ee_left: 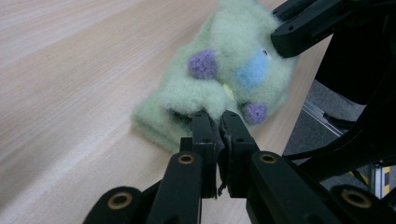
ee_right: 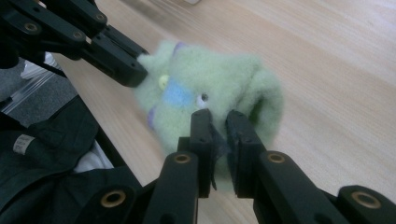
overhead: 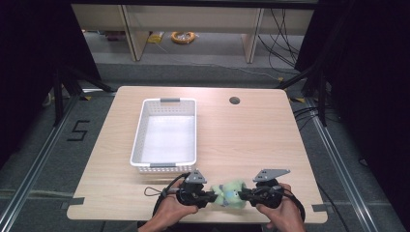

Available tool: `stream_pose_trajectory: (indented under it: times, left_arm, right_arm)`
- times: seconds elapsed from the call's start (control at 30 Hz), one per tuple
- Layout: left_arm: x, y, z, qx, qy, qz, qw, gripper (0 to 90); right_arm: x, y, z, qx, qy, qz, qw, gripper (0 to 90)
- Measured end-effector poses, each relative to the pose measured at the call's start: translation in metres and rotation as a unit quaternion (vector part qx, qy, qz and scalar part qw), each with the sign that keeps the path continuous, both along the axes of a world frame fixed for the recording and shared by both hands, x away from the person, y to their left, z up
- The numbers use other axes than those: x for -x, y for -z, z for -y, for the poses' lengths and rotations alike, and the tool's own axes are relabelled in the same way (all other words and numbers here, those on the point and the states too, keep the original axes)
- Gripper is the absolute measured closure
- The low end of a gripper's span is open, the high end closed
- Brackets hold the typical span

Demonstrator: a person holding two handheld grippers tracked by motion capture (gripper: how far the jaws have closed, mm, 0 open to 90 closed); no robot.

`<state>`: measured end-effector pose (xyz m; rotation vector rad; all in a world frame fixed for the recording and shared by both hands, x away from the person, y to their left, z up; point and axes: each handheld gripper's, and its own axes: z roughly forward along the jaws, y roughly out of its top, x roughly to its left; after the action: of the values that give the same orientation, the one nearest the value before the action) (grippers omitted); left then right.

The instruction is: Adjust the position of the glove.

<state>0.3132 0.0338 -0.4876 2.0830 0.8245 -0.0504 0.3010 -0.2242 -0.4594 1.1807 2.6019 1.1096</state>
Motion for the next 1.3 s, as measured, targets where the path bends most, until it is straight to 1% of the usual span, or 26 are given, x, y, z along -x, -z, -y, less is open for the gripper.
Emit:
stream_pose_trajectory:
  times: [0.03,0.17,0.2,0.3,0.37,0.43,0.47,0.53,0.57,0.6,0.63,0.67,0.7,0.73,0.77,0.83,0.87,0.9,0.93,0.97,1.03,1.07,1.1,1.2,1.23,1.3]
  left_arm:
    - [-0.001,0.001,0.000,0.000,-0.003,-0.004,1.0000,85.1]
    - [-0.002,0.006,-0.001,-0.006,0.001,-0.008,0.9999,84.1]
    - [-0.002,0.008,-0.001,-0.007,-0.005,-0.013,0.9999,82.6]
    - [-0.004,0.009,-0.002,-0.004,-0.006,-0.017,0.9998,76.1]
    - [-0.006,0.008,-0.003,0.001,-0.014,-0.024,0.9996,67.2]
    - [-0.006,0.006,-0.005,0.002,-0.024,-0.025,0.9994,60.7]
    - [-0.008,0.005,-0.005,0.004,-0.023,-0.028,0.9993,56.4]
    - [-0.009,0.004,-0.006,0.004,-0.032,-0.030,0.9990,50.6]
    - [-0.010,0.003,-0.007,0.004,-0.040,-0.029,0.9988,48.6]
    - [-0.011,0.002,-0.007,0.005,-0.044,-0.033,0.9985,46.3]
    - [-0.012,0.002,-0.007,0.004,-0.050,-0.031,0.9983,44.9]
    - [-0.014,0.002,-0.007,0.004,-0.049,-0.040,0.9980,43.9]
    - [-0.015,0.002,-0.006,0.001,-0.051,-0.039,0.9979,42.4]
    - [-0.015,0.003,-0.005,0.002,-0.053,-0.048,0.9974,41.3]
    - [-0.016,0.004,-0.004,0.002,-0.054,-0.053,0.9972,40.5]
    - [-0.018,0.007,0.000,0.000,-0.055,-0.060,0.9967,40.4]
    - [-0.020,0.008,0.001,-0.008,-0.057,-0.062,0.9964,40.4]
    - [-0.020,0.010,0.003,-0.001,-0.060,-0.068,0.9959,40.2]
    - [-0.022,0.009,0.003,-0.014,-0.054,-0.074,0.9957,40.1]
    - [-0.023,0.011,0.005,-0.011,-0.056,-0.079,0.9952,40.1]
    - [-0.025,0.014,0.008,-0.011,-0.045,-0.084,0.9954,40.1]
    - [-0.025,0.014,0.010,-0.022,-0.043,-0.089,0.9949,40.4]
    - [-0.025,0.016,0.012,-0.022,-0.037,-0.093,0.9948,40.5]
    - [-0.027,0.017,0.014,-0.021,-0.038,-0.092,0.9948,42.5]
    - [-0.027,0.017,0.014,-0.020,-0.038,-0.092,0.9948,42.8]
    - [-0.027,0.017,0.015,-0.021,-0.036,-0.089,0.9951,44.0]
  right_arm:
    - [0.000,0.000,0.000,0.012,0.000,-0.012,0.9999,81.9]
    - [0.002,0.009,-0.003,0.013,0.000,-0.017,0.9998,81.4]
    - [0.003,0.009,-0.003,0.019,-0.001,-0.024,0.9995,80.9]
    - [0.001,0.011,-0.002,0.014,-0.001,-0.020,0.9997,78.3]
    - [0.000,0.009,-0.001,0.015,-0.002,-0.020,0.9997,73.8]
    - [0.000,0.008,0.001,0.004,0.009,-0.016,0.9998,67.3]
    - [0.001,0.006,0.001,-0.002,0.022,-0.026,0.9994,63.7]
    - [-0.002,0.002,0.007,0.003,0.020,-0.008,0.9998,55.2]
    - [-0.003,0.001,0.008,0.000,0.028,-0.004,0.9996,53.1]
    - [-0.003,-0.001,0.010,-0.004,0.040,-0.012,0.9991,52.3]
    - [-0.006,-0.002,0.014,-0.001,0.033,-0.004,0.9994,51.2]
    - [-0.007,-0.002,0.015,-0.004,0.035,-0.007,0.9994,49.1]
    - [-0.010,-0.001,0.017,-0.013,0.039,-0.011,0.9991,46.1]
    - [-0.009,-0.002,0.016,-0.017,0.054,-0.026,0.9981,43.3]
    - [-0.012,0.000,0.017,-0.012,0.049,-0.023,0.9984,39.8]
    - [-0.016,0.007,0.014,-0.026,0.052,-0.030,0.9979,38.1]
    - [-0.015,0.006,0.012,-0.020,0.060,-0.054,0.9965,36.2]
    - [-0.019,0.012,0.010,-0.016,0.047,-0.044,0.9978,34.9]
    - [-0.020,0.013,0.009,-0.006,0.044,-0.060,0.9972,34.8]
    - [-0.021,0.016,0.006,-0.004,0.046,-0.057,0.9973,34.7]
    - [-0.024,0.022,0.002,0.005,0.040,-0.075,0.9963,34.6]
    - [-0.026,0.026,0.001,0.002,0.037,-0.072,0.9967,34.2]
    - [-0.028,0.027,0.001,0.012,0.030,-0.084,0.9960,34.2]
    - [-0.031,0.034,-0.001,0.005,0.036,-0.105,0.9938,35.3]
    - [-0.032,0.036,0.000,-0.003,0.026,-0.098,0.9948,36.2]
    - [-0.031,0.035,0.000,-0.004,0.030,-0.096,0.9949,38.9]
